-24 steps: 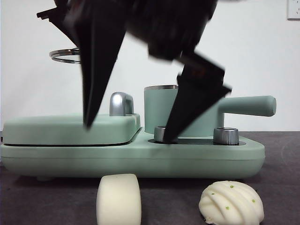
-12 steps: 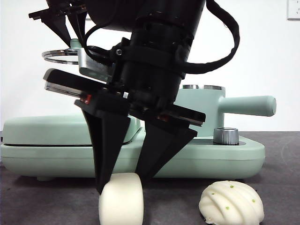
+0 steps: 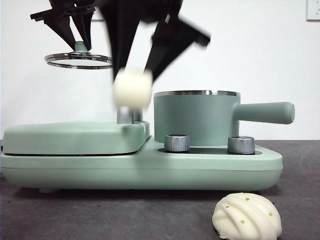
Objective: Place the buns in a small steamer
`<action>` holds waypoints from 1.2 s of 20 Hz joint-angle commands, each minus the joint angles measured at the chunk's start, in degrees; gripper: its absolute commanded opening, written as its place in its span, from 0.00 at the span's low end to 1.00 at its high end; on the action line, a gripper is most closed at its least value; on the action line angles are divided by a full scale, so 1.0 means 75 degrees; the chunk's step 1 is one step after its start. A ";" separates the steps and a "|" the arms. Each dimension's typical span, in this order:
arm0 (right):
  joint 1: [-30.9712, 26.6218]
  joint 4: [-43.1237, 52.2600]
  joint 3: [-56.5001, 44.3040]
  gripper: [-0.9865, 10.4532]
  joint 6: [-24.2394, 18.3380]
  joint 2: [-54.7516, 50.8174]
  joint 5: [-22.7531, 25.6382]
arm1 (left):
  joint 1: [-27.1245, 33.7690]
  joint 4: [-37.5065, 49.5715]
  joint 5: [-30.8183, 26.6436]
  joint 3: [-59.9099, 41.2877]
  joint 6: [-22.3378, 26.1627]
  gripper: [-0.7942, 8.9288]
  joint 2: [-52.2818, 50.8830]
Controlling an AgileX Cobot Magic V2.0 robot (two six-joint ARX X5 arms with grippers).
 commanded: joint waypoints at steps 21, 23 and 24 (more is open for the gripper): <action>-0.2806 -0.0478 0.3357 0.23 -0.1760 0.2876 -0.0023 | -0.0006 0.0117 0.0012 0.0315 -0.0029 0.20 -0.0003; -0.2806 -0.0434 0.3357 0.24 -0.1772 0.2906 -0.0029 | -0.0006 0.0125 0.0012 0.0315 -0.0029 0.20 -0.0003; -0.2812 -0.0437 0.3357 0.24 -0.1784 0.2906 -0.0026 | -0.0006 0.0131 0.0012 0.0315 -0.0029 0.20 -0.0003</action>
